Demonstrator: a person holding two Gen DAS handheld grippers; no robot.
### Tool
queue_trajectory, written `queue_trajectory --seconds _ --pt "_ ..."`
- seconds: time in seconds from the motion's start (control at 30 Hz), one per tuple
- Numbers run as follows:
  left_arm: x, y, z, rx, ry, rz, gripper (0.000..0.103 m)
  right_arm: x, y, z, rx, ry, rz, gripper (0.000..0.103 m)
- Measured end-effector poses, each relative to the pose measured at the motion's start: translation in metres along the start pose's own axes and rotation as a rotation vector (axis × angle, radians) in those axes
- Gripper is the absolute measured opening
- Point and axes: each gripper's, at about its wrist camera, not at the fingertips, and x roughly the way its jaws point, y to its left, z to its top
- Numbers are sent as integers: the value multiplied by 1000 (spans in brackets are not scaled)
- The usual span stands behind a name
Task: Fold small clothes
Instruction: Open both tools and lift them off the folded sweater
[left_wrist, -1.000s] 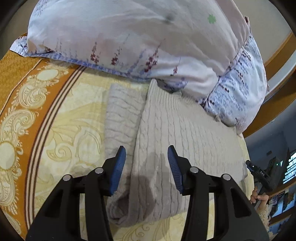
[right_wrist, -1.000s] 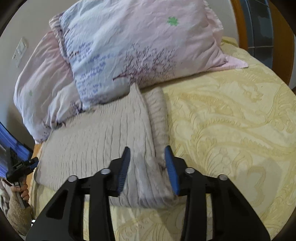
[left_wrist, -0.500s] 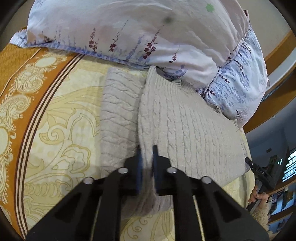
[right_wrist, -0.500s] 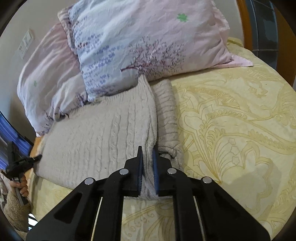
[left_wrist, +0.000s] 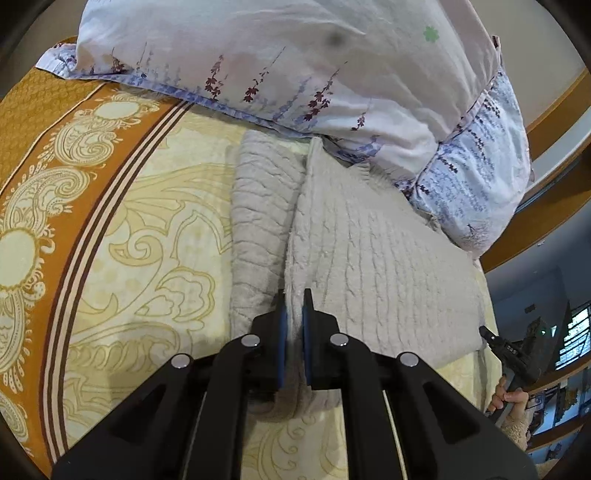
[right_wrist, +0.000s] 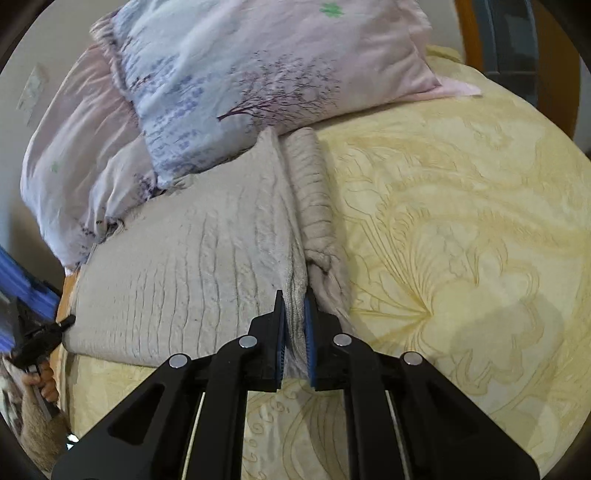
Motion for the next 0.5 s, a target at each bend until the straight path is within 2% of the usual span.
queue_trajectory --seconds 0.13,0.17,0.2,0.23,0.27,0.3,0.37,0.5 --pt "3 -8 3 29 -7 39 12 0 7 1 -11 -18 -46 10" --pt "1 -9 3 25 -4 35 15 -1 9 2 -24 -23 -61 13" --pt "-1 -10 3 24 -5 37 18 -4 14 3 -40 -31 -89 19" --pt "-4 -11 3 26 -11 42 25 -7 16 3 -46 -47 -98 22" --pt "-8 -13 3 31 -25 50 33 -14 21 6 -60 -88 -109 30" --pt "-13 -17 3 41 -49 64 36 -19 26 8 -80 -124 -110 39" --pt "-17 -24 3 56 -69 75 47 -22 37 13 -125 -158 -93 46" --pt "-10 -48 0 120 -78 56 51 -8 64 21 -206 -133 -57 46"
